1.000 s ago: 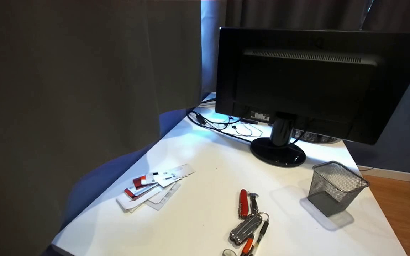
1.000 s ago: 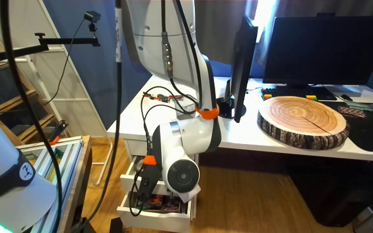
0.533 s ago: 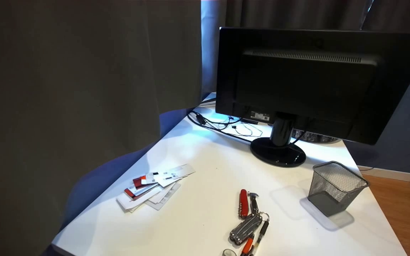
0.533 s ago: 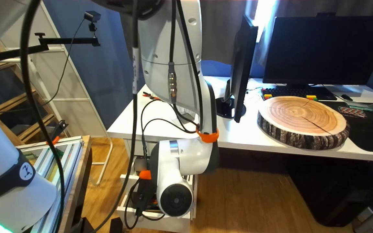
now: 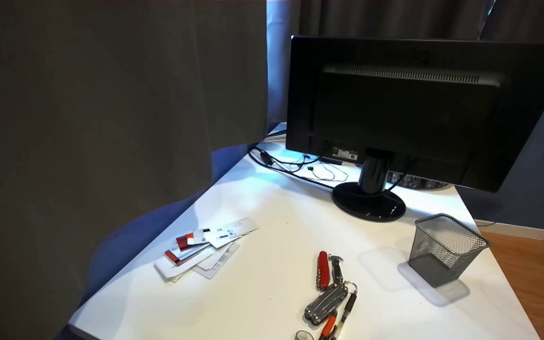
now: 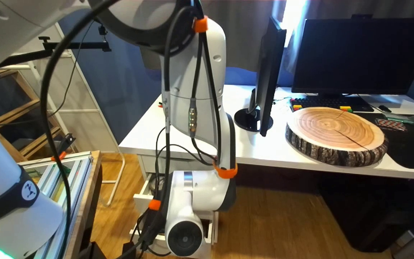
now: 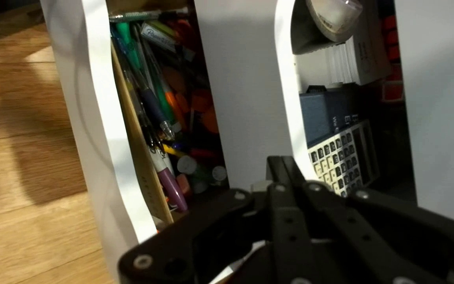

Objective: Open the second top drawer and put the green pen in it, then close the drawer

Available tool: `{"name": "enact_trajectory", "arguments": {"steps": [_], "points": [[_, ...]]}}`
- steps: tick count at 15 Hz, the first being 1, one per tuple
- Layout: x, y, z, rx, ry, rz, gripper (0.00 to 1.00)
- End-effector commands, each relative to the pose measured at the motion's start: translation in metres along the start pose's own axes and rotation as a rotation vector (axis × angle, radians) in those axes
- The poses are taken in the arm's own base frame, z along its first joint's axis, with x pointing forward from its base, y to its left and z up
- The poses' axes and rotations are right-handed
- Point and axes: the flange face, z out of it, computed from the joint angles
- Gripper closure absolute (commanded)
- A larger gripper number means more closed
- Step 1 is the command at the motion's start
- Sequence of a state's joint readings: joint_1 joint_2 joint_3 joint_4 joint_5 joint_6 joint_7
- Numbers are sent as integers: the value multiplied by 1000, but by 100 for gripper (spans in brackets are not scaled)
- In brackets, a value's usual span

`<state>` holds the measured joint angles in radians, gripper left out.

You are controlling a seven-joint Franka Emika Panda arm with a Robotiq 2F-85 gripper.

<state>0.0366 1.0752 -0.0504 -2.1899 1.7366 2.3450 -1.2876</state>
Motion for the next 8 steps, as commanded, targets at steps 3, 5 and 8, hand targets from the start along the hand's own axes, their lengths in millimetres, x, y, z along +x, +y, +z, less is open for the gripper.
{"name": "enact_trajectory", "arguments": {"steps": [3,5,8], "points": [[-2,13,31,70,40,77,96],[-3,15,40,97,48,120,96],[-4,19,51,138,45,170,97]]}}
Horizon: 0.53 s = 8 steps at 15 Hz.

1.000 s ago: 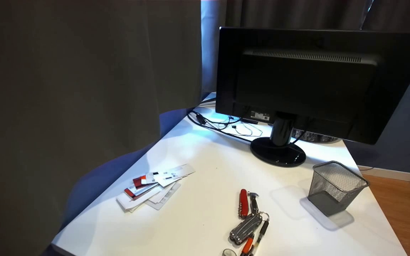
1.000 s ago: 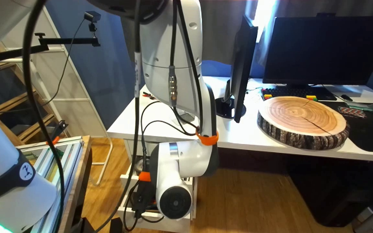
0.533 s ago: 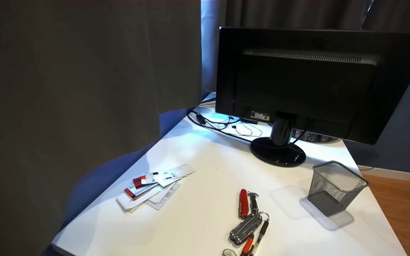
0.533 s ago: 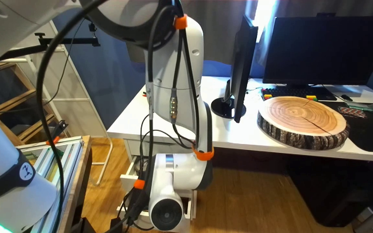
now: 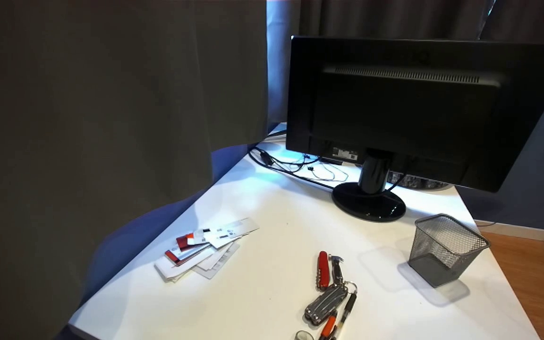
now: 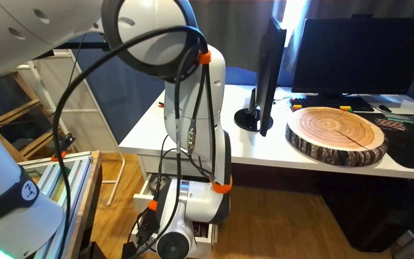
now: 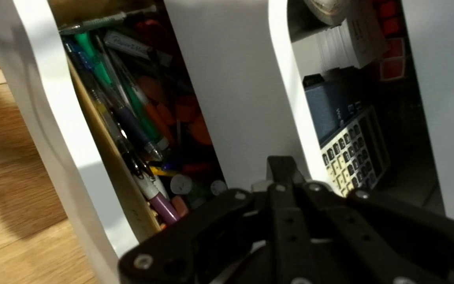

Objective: Open the second top drawer and put the green pen in it, then close the drawer

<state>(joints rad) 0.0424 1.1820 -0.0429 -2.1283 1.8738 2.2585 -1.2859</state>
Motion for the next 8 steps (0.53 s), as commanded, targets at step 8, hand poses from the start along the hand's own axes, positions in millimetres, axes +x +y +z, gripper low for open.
{"name": "enact_trajectory", "arguments": {"steps": [8], "points": [[-1,5,46,183,-74,193,97]]}}
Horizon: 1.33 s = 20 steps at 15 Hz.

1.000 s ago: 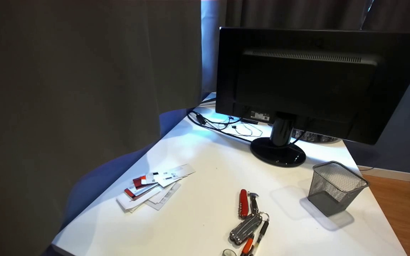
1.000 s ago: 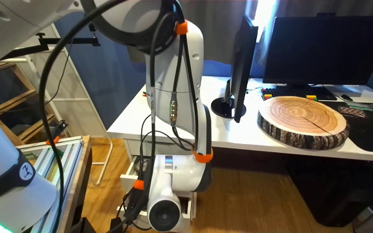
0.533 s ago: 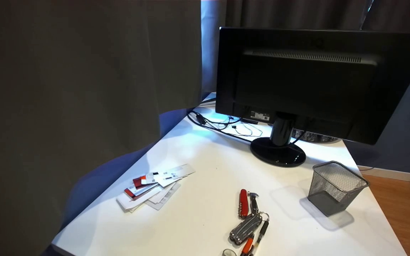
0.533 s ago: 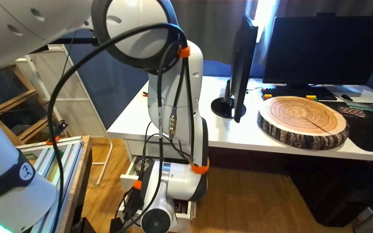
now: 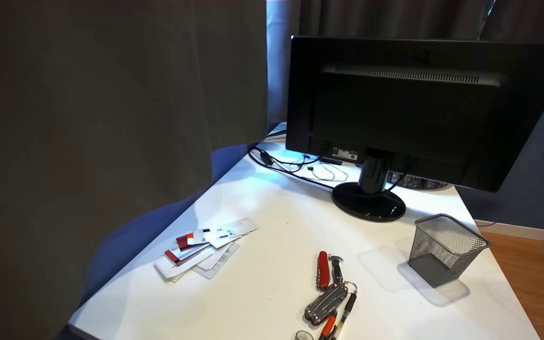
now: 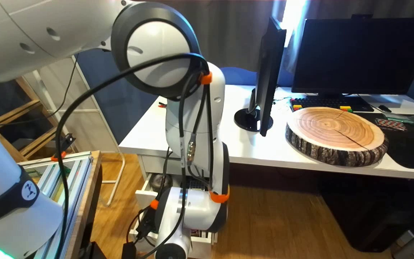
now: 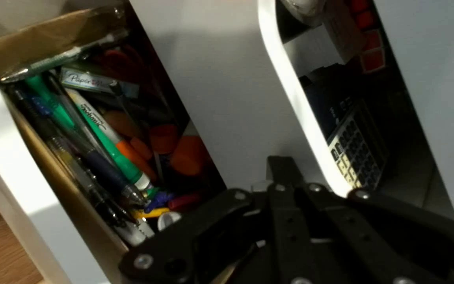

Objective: Open the second top drawer and put the green pen in it, then close the drawer

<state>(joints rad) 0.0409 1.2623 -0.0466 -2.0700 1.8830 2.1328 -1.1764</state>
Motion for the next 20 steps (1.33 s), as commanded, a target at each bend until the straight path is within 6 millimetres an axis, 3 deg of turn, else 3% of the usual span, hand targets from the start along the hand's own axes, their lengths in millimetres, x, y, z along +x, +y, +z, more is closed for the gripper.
{"name": "enact_trajectory", "arguments": {"steps": [1,12,20], "points": [[0,-4,25,96,-45,83,97],[-8,-17,61,248,-145,254,97],[-11,-21,73,286,-163,306,97]]}}
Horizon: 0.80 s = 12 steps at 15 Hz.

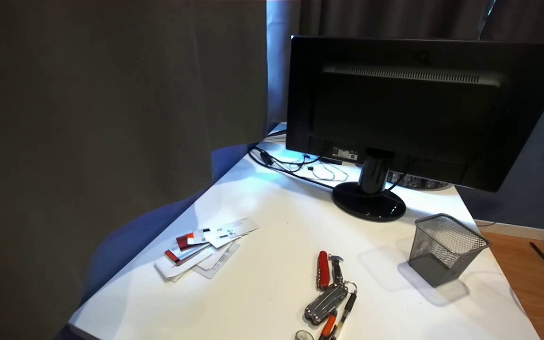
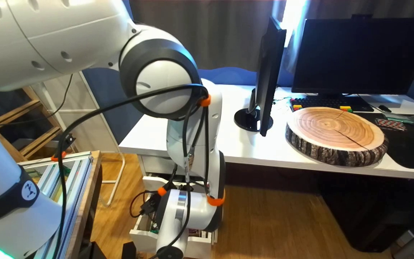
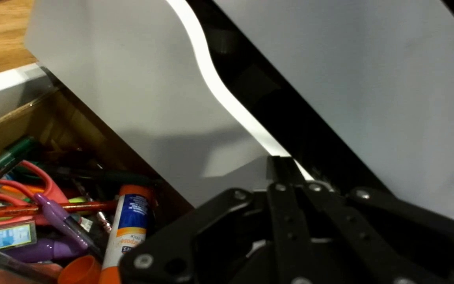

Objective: Open the second top drawer and put the green pen in it, then close the drawer

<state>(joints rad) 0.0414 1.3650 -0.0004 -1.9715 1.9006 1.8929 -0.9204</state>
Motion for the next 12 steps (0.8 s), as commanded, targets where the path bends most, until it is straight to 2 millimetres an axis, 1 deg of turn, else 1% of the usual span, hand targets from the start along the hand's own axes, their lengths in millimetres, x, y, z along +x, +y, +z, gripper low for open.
{"name": "enact_trajectory", "arguments": {"steps": [1,12], "points": [[2,-3,18,54,-18,45,97],[2,-3,30,80,-48,103,97]]}}
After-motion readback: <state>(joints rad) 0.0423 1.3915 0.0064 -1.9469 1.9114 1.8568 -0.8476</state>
